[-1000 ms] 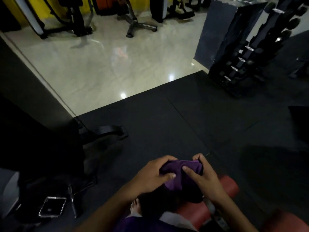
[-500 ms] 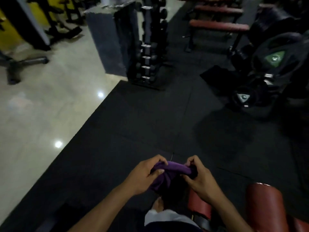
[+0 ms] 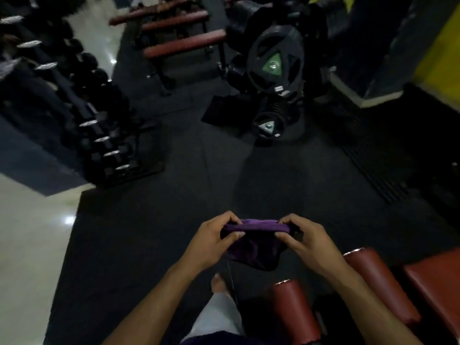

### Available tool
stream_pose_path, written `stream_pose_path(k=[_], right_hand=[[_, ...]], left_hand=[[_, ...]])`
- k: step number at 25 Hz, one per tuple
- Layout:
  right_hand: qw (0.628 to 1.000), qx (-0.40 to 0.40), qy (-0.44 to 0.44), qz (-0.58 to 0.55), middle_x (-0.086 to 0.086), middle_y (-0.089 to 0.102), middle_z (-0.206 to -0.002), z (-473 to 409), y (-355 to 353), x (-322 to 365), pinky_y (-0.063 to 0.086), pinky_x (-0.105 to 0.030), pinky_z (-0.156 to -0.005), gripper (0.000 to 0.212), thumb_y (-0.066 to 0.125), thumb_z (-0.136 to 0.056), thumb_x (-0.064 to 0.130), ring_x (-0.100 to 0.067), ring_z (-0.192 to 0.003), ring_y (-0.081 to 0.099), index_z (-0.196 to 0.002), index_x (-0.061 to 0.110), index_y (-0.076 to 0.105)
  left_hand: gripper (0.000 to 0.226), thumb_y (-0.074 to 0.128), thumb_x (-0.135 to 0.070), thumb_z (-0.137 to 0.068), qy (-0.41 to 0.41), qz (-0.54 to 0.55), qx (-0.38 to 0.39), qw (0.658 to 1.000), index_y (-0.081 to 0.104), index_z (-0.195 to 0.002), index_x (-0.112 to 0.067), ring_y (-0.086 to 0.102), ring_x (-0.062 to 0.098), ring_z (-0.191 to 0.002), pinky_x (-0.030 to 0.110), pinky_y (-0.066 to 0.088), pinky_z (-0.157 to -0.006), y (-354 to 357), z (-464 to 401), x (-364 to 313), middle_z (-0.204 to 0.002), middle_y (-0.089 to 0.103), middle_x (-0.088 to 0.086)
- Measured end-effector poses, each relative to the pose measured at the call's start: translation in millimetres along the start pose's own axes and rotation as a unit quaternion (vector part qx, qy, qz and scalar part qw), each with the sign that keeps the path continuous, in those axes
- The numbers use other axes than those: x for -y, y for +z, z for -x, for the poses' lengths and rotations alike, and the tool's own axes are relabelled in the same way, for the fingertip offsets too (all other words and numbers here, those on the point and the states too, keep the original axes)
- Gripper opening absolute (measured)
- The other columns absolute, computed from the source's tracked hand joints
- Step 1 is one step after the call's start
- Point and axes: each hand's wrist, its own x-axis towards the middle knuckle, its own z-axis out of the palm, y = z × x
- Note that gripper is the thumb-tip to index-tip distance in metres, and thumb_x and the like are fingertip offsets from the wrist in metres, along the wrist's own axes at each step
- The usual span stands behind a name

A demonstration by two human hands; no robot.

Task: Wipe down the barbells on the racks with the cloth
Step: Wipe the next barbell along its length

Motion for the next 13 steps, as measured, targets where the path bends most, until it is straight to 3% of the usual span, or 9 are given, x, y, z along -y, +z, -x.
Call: stream_pose_path(k=[5,9,13], right_hand=[[0.991,-0.094,0.091,0.007,0.007,0.071,-0.079,-57,-61,-49,0.054,-0.033,-0.067,0.011,0.079,-0.086,0.030,-0.006,-0.070,0.065,-0.086,0.026,0.068],[0.981,-0.156,0.109,0.027,0.011,0.070,-0.089,-128,-119,-70,0.056,-0.038,-0.074,0.010,0.074,-0.090,0.028,-0.010,-0.085,0.068,-0.090,0.035,0.066],[0.966,-0.224,0.125,0.040,0.008,0.064,-0.093,-174,-192,-71,0.054,-0.040,-0.074,0.004,0.061,-0.099,0.029,-0.014,-0.086,0.063,-0.097,0.032,0.060]], left_hand=[[0.020,0.080,-0.034,-0.085,0.065,-0.027,0.079,0.994,0.062,-0.086,-0.025,0.064,0.012,-0.087,0.031,0.053,-0.074,18,-146,3,-0.092,0.068,-0.011],[0.021,0.082,-0.033,-0.083,0.097,-0.031,0.151,0.983,0.062,-0.085,-0.025,0.065,0.012,-0.089,0.034,0.052,-0.076,29,-282,-13,-0.094,0.068,-0.009],[0.020,0.081,-0.026,-0.085,0.156,0.000,0.213,0.964,0.065,-0.096,-0.031,0.064,0.008,-0.096,0.024,0.051,-0.081,48,-403,-61,-0.101,0.067,-0.015]])
